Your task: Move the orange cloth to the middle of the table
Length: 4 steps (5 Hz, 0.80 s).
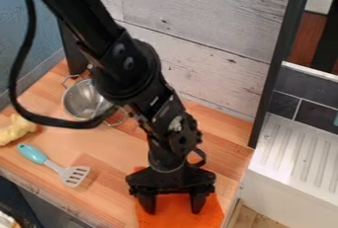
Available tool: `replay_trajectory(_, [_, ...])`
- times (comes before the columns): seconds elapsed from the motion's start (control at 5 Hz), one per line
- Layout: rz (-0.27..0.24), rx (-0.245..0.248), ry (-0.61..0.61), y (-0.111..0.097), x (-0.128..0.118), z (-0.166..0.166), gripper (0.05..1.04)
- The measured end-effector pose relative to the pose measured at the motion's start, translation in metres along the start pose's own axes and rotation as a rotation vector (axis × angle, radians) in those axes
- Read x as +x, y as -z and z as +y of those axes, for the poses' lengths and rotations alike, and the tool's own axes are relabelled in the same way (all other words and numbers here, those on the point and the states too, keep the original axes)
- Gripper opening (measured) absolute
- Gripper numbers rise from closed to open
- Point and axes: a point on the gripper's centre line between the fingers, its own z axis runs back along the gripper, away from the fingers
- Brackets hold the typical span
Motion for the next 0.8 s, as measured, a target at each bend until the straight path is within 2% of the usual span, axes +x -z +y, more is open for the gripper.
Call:
replay_trajectory(0.2, [0.007, -0.004, -0.014, 0.005, 0.003, 0.001, 1.001])
replay_trajectory(0.4, [-0.008, 0.000, -0.003, 0.007, 0.013, -0.001, 1.001])
replay_trajectory(0.8, [-0.052, -0.007, 0.009, 0.011, 0.051, -0.019, 1.001])
